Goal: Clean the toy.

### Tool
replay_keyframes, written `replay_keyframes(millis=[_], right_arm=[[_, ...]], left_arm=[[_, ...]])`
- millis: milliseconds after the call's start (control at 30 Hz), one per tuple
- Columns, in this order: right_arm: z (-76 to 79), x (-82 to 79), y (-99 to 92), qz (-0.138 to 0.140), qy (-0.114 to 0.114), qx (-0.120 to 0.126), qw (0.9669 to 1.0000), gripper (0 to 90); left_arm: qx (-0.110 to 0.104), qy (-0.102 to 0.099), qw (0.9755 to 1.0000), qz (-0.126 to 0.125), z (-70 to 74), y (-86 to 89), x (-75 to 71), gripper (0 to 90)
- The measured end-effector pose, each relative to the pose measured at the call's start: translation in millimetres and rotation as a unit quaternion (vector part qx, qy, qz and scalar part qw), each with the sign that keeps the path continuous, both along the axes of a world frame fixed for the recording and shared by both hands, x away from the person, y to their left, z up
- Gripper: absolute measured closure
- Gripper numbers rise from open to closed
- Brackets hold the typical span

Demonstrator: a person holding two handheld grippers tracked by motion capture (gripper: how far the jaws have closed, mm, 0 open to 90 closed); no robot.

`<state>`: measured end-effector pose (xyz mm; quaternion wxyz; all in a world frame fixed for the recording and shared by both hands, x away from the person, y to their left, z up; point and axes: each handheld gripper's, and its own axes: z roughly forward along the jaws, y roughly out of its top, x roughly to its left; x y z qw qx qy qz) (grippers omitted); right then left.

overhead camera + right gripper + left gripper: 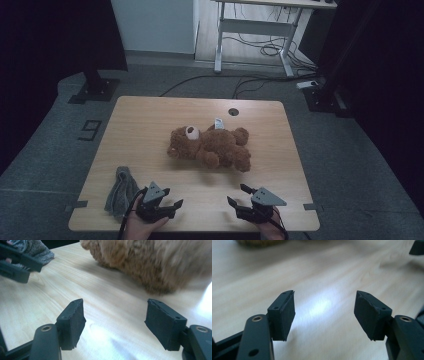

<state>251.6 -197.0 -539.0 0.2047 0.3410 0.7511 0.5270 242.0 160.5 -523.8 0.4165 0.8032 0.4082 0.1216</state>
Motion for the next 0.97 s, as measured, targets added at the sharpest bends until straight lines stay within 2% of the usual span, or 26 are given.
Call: replay_keyframes(millis=[67, 167, 267, 367, 467, 600, 700, 967], right_arm=[[-6.0, -4.4, -0.8, -0.003, 0.007, 0.002, 1.0, 31.3], [-9.6, -6.9, 1.2, -0.003, 0.013, -0.019, 0.9997, 31.1], [-10.3, -8.7, 3.0, 0.0, 0.012, -0.016, 0.9998, 31.4], [-14.2, -9.3, 7.4, 0.004, 0.02, -0.034, 0.9992, 31.3], [-16.2, -9.3, 9.4, 0.007, 0.023, -0.043, 0.9988, 31.1], [-16.5, -10.1, 9.5, 0.006, 0.027, -0.043, 0.9987, 31.1], [-16.8, -10.6, 8.9, 0.006, 0.03, -0.042, 0.9986, 31.2], [-15.6, -11.7, 8.3, 0.005, 0.026, -0.037, 0.999, 30.8]], left_arm=[[-0.001, 0.004, 1.0, -0.004, -3.2, 1.9, -3.2, 33.6], [-0.001, 0.007, 1.0, -0.002, -7.5, 6.0, -3.8, 33.6], [-0.009, 0.011, 0.9999, -0.002, -8.7, 9.1, -3.3, 33.6], [-0.02, 0.013, 0.9997, -0.001, -9.4, 10.4, -3.8, 33.8], [-0.02, 0.015, 0.9997, -0.002, -11.2, 8.5, -5.0, 33.7], [-0.013, 0.015, 0.9998, -0.005, -12.3, 6.1, -6.1, 33.7], [-0.013, 0.009, 0.9999, 0.002, -12.1, 6.2, -6.7, 33.8], [-0.012, 0.014, 0.9998, -0.004, -9.8, 7.3, -6.8, 33.0]])
